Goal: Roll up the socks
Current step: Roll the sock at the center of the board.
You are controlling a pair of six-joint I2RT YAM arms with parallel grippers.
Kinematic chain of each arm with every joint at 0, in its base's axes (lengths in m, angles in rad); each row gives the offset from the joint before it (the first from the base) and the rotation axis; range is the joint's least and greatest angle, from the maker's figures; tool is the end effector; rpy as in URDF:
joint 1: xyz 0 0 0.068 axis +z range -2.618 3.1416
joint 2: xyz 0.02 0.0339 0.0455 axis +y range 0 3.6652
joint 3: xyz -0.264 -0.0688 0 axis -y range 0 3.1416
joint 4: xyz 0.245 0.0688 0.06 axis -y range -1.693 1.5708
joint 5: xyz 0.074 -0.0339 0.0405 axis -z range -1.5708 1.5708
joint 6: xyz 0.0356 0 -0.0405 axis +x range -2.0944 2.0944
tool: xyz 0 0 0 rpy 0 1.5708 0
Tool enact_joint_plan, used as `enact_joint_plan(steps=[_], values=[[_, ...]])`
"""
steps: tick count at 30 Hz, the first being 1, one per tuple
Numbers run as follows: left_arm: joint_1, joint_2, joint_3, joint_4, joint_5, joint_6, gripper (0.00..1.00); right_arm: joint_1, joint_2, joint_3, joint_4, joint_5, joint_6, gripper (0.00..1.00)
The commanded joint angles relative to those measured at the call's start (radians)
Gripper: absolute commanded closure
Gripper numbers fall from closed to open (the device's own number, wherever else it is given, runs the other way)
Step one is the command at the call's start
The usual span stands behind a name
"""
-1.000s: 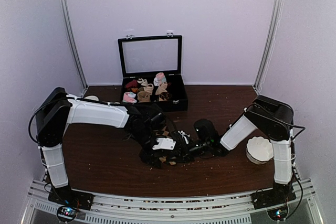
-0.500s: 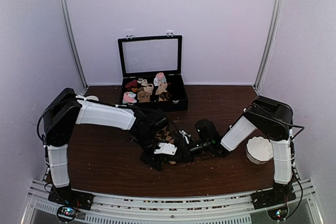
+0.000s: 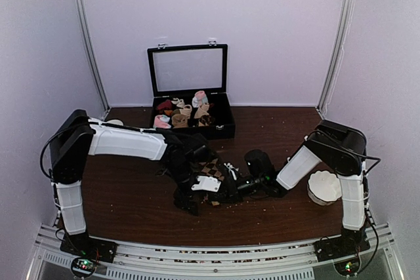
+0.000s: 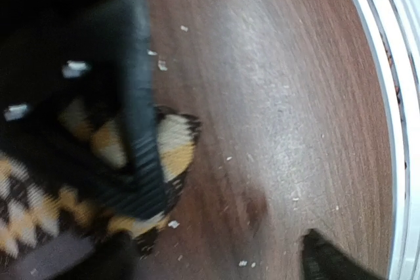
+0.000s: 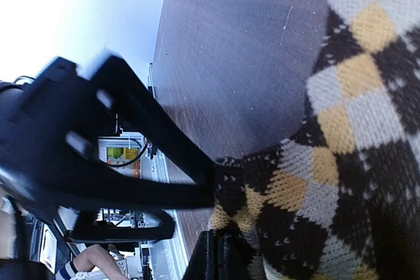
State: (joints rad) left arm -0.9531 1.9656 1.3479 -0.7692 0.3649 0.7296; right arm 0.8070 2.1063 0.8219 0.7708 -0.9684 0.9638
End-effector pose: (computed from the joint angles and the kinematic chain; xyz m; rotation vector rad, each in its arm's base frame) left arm 0.2072 -0.3136 0.1588 2.2306 1.9268 -0.5707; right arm 0.2302 0.2828 0.0762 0.5375 -2.4076 -1.8513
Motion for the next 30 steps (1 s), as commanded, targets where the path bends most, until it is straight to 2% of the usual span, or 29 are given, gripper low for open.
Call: enact_joint_plan(steps=[1,5,7,9,11,12,15,18,21,27,30], values=[[0.005,-0.131,-0.013,0.088,-0.107,-0.074,0.02,-0.004,0.083,-0.063,-0.204,0.068,-0.078,1.0],[0.013,-0.16,0.044,0.084,-0.324,-0.136,0.02,-0.005,0.089,-0.069,-0.209,0.07,-0.087,1.0],[0.06,-0.163,0.025,0.141,-0.351,-0.223,0.02,-0.004,0.093,-0.07,-0.208,0.068,-0.089,1.0],[0.126,-0.096,0.064,0.107,-0.253,-0.23,0.02,-0.004,0.098,-0.068,-0.207,0.067,-0.091,1.0],[0.174,0.017,0.209,-0.106,-0.058,-0.157,0.02,-0.004,0.099,-0.067,-0.207,0.066,-0.092,1.0],[0.18,0.039,0.226,-0.137,-0.032,-0.152,0.02,-0.004,0.1,-0.07,-0.202,0.068,-0.09,1.0],[0.126,-0.069,0.052,0.073,-0.094,-0.106,0.02,-0.005,0.112,-0.078,-0.164,0.068,-0.065,1.0],[0.076,-0.134,-0.05,0.171,-0.023,-0.057,0.02,-0.006,0.121,-0.086,-0.145,0.065,-0.054,1.0],[0.054,-0.106,-0.056,0.181,0.049,-0.038,0.04,-0.011,0.13,-0.092,-0.132,0.063,-0.052,1.0],[0.025,-0.032,-0.018,0.215,0.05,-0.035,0.08,-0.013,0.142,-0.111,-0.089,0.058,-0.032,1.0],[0.015,-0.014,-0.009,0.203,0.043,-0.018,0.14,-0.013,0.144,-0.119,-0.078,0.056,-0.028,1.0]])
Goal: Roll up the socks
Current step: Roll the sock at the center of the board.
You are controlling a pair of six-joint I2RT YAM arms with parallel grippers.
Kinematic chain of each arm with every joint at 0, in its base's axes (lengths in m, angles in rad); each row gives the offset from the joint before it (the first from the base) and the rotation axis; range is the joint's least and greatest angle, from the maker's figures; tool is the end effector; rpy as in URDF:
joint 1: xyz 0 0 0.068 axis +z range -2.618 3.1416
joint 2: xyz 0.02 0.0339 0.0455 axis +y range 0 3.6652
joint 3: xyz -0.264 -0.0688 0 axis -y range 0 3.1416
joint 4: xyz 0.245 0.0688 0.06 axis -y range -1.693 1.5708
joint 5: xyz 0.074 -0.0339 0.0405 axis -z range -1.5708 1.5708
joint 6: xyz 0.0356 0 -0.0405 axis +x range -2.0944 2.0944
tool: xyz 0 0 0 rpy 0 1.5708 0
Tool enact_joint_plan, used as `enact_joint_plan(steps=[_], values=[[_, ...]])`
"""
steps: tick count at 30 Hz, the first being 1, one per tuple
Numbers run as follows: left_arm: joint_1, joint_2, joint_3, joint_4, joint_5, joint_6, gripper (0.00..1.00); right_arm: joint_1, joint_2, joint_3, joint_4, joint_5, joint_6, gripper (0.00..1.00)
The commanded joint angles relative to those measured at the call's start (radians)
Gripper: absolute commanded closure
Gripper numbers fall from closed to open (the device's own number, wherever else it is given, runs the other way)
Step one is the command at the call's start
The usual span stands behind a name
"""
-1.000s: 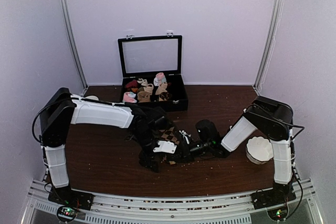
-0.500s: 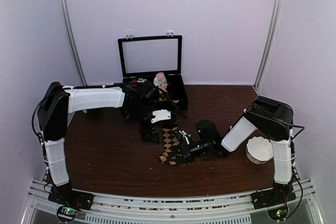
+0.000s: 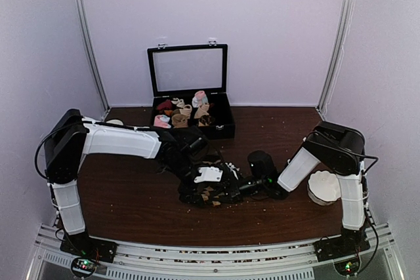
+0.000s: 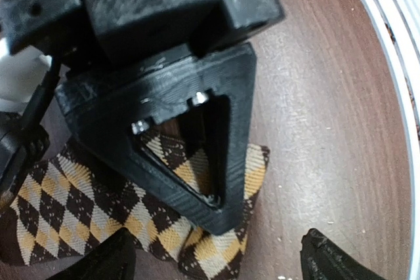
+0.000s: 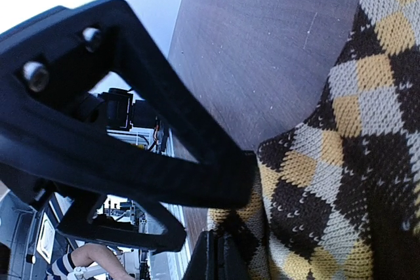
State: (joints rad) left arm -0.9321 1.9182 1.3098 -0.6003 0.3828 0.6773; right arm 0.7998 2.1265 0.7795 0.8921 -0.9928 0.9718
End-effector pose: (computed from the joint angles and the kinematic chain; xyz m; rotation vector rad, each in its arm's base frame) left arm 0.2177 -0.3155 0.1708 2.0657 1.8510 -0.5972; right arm 0.2268 0.2762 0.0711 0.5812 -2.3752 -1.9134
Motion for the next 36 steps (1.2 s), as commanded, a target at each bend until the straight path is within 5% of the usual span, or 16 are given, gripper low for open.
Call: enact_joint_plan(steps=[1,10,19,25,27,29,31,36], values=[[-0.007,0.039,0.03,0.027,0.024,0.042,0.17,-0.007,0.122,-0.078,-0.196,0.079,-0.037,1.0],[-0.008,0.053,-0.002,0.007,-0.014,0.068,0.43,-0.008,0.122,-0.072,-0.218,0.074,-0.052,1.0],[-0.008,0.104,0.026,-0.052,-0.002,0.092,0.49,-0.007,0.107,-0.079,-0.229,0.082,-0.057,1.0],[-0.008,0.112,0.031,-0.057,-0.038,0.079,0.66,-0.007,0.074,-0.067,-0.332,0.108,-0.127,1.0],[-0.008,0.109,0.038,-0.067,-0.03,0.071,0.61,-0.008,0.062,-0.062,-0.362,0.118,-0.146,1.0],[-0.008,0.097,0.036,-0.065,-0.016,0.054,0.39,-0.006,0.056,-0.057,-0.379,0.121,-0.156,1.0],[-0.008,0.084,0.033,-0.064,0.0,0.043,0.05,-0.005,0.053,-0.048,-0.42,0.13,-0.181,1.0],[-0.008,0.076,0.052,-0.091,0.028,0.034,0.03,0.005,0.05,-0.039,-0.485,0.153,-0.223,1.0]])
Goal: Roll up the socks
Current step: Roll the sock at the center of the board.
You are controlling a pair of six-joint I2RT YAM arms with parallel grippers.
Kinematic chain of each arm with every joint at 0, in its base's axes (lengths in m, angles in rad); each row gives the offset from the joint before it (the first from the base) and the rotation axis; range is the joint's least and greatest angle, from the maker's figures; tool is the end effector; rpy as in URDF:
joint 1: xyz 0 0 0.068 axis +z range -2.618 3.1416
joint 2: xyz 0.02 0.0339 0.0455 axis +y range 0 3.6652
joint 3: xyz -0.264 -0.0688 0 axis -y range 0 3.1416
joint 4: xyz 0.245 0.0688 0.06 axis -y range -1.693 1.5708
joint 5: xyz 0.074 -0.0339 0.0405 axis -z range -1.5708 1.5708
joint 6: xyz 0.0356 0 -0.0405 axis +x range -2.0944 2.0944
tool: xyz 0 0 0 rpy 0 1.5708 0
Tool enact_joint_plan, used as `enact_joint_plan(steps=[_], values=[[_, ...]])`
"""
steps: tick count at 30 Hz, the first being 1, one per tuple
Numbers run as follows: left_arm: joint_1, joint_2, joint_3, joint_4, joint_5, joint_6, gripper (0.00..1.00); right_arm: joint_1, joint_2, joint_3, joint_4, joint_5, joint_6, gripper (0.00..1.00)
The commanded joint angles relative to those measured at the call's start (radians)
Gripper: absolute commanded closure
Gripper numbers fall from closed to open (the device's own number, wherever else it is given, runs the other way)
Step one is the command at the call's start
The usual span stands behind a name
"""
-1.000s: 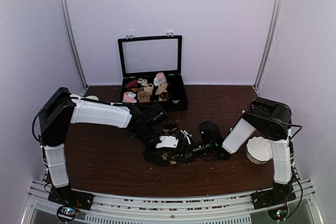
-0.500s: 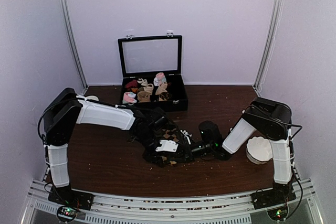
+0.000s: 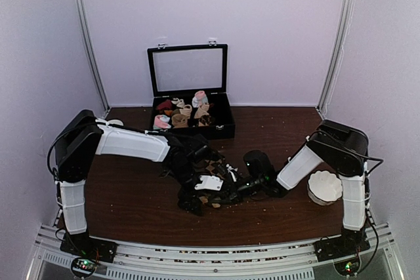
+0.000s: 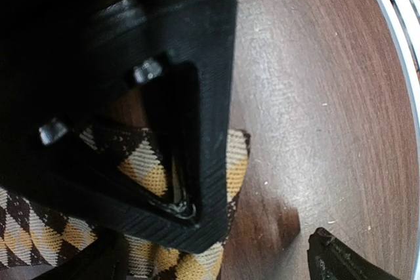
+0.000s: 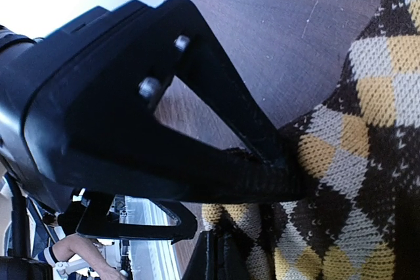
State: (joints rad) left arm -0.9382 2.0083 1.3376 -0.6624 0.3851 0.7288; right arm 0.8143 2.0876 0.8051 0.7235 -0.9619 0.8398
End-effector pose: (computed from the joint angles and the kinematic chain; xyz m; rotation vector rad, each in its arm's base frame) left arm 0.2176 -0.3194 0.1434 2.1831 1.8917 -0.5960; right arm 0.2242 0.2801 0.0751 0.6702 -2.4344 -1.8459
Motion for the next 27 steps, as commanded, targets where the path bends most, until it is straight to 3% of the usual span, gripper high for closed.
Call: enact_joint_plan(steps=[1,10,19,21,23,24,25,27], values=[[-0.002,-0.019,0.02,-0.026,0.029,-0.016,0.05,-0.01,0.088,-0.067,-0.313,0.124,-0.09,1.0],[-0.002,-0.044,-0.001,-0.015,0.054,-0.012,0.35,-0.01,0.094,-0.074,-0.294,0.131,-0.073,1.0],[-0.002,-0.046,-0.022,0.022,-0.005,-0.011,0.41,-0.009,0.104,-0.078,-0.263,0.116,-0.053,1.0],[-0.002,-0.074,-0.036,0.047,-0.026,-0.013,0.38,-0.009,0.107,-0.081,-0.259,0.114,-0.051,1.0],[-0.001,-0.101,-0.039,0.064,-0.049,-0.025,0.24,-0.009,0.114,-0.081,-0.257,0.11,-0.053,1.0],[0.002,-0.111,-0.033,0.065,-0.053,-0.031,0.1,-0.009,0.116,-0.081,-0.255,0.109,-0.054,1.0],[0.004,-0.122,-0.027,0.062,-0.053,-0.035,0.03,-0.008,0.118,-0.082,-0.256,0.109,-0.053,1.0],[0.006,-0.135,-0.018,0.067,-0.071,-0.056,0.02,-0.01,0.121,-0.083,-0.253,0.107,-0.052,1.0]])
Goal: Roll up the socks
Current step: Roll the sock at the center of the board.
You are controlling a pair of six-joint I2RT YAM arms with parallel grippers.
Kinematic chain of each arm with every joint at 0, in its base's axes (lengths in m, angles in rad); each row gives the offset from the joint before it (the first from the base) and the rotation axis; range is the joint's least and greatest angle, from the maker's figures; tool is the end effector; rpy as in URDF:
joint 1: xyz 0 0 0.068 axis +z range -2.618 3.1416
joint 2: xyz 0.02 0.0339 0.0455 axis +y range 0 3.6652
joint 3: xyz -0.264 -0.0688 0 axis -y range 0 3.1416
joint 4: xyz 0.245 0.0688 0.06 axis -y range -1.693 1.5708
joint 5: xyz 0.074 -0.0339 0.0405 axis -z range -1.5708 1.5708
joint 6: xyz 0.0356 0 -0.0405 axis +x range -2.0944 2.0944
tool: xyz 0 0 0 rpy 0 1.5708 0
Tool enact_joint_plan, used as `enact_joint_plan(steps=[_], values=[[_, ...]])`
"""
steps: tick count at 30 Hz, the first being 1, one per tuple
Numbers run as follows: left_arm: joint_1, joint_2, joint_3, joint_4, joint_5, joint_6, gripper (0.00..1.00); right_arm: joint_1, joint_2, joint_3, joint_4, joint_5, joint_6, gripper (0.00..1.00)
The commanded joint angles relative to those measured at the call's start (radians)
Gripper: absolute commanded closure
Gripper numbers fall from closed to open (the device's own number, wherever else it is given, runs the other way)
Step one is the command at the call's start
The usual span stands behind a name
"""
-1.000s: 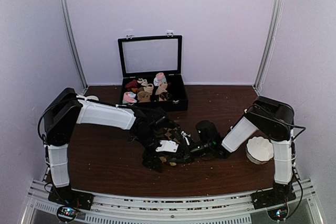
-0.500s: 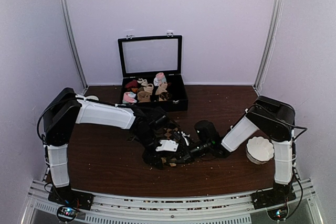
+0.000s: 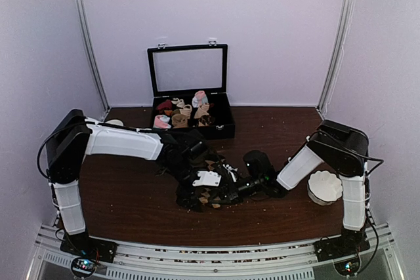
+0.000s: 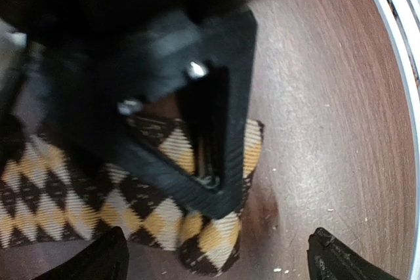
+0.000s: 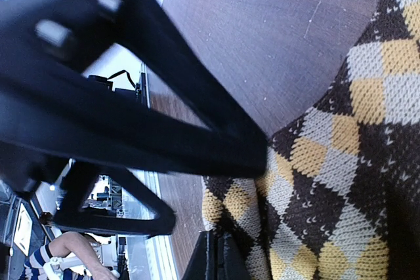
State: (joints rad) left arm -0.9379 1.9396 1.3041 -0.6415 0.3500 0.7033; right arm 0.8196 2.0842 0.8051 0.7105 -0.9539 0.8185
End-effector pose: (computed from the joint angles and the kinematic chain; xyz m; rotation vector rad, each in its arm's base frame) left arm 0.2144 -0.3129 0.1598 2.1295 1.8830 -0.5482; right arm 0.2226 0.2810 0.0751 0.6930 -2.4433 -1.8401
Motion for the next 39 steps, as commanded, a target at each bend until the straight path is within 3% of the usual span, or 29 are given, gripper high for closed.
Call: enact_joint_plan(steps=[1,6,9,10,13,14,17,19,23,28,34,39], values=[[0.005,-0.074,0.014,0.052,-0.049,-0.038,0.02,-0.014,0.125,-0.085,-0.237,0.099,-0.03,1.0],[0.008,-0.092,0.086,-0.001,-0.194,-0.12,0.02,-0.015,0.123,-0.1,-0.218,0.1,-0.023,1.0],[0.062,-0.096,0.016,0.153,-0.375,-0.305,0.02,-0.015,0.129,-0.104,-0.208,0.099,-0.02,1.0],[0.094,-0.064,0.015,0.122,-0.333,-0.312,0.02,-0.015,0.129,-0.104,-0.207,0.097,-0.019,1.0],[0.208,0.114,0.21,-0.176,0.025,-0.243,0.02,-0.015,0.121,-0.102,-0.207,0.101,-0.018,1.0],[0.217,0.113,0.204,-0.148,0.023,-0.248,0.02,-0.016,0.121,-0.102,-0.205,0.103,-0.016,1.0],[0.154,-0.063,-0.002,0.098,-0.089,-0.199,0.02,-0.016,0.123,-0.102,-0.194,0.106,-0.006,1.0],[0.116,-0.157,-0.101,0.178,-0.067,-0.153,0.02,-0.014,0.126,-0.099,-0.195,0.103,-0.006,1.0],[0.049,-0.176,-0.157,0.187,-0.029,-0.085,0.09,-0.016,0.128,-0.09,-0.21,0.101,-0.013,1.0],[0.004,-0.143,-0.167,0.221,-0.037,-0.08,0.11,-0.017,0.131,-0.09,-0.203,0.101,-0.007,1.0],[-0.008,-0.089,-0.131,0.203,-0.047,-0.046,0.36,-0.016,0.131,-0.093,-0.198,0.098,-0.005,1.0],[-0.019,-0.061,-0.128,0.208,-0.052,-0.023,0.35,-0.017,0.135,-0.095,-0.18,0.094,0.005,1.0]])
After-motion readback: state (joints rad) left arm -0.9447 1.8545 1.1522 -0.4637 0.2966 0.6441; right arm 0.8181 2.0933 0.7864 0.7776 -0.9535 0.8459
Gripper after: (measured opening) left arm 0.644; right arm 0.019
